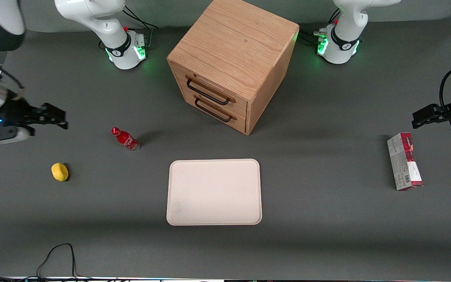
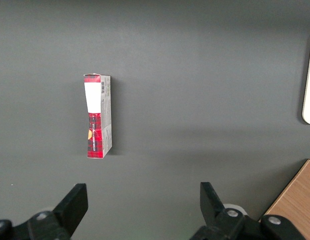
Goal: Open upper drawer
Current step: 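Move the right gripper toward the upper drawer's black handle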
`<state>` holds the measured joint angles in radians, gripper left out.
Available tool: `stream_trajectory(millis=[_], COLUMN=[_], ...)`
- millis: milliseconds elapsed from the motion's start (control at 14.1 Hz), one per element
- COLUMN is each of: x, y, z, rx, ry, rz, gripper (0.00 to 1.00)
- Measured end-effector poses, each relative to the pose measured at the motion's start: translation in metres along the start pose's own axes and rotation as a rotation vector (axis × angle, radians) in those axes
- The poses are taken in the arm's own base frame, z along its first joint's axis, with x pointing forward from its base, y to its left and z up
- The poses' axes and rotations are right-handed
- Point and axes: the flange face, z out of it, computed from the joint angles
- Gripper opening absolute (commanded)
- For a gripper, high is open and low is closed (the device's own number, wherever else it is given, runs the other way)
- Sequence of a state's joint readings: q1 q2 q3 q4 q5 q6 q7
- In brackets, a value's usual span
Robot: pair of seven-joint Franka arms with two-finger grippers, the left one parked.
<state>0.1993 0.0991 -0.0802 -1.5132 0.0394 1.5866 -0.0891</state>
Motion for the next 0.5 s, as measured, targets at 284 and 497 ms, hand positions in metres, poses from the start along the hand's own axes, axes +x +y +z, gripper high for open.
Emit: stream_trajectory(millis=[284, 497], x=[0.007, 0.0], y=[-0.094, -0.172], z=[0.016, 0.027], rx=[0.04, 0.037], ry=[-0.027, -0.045], rz=[-0.153, -0.283], gripper=[1.0, 1.0])
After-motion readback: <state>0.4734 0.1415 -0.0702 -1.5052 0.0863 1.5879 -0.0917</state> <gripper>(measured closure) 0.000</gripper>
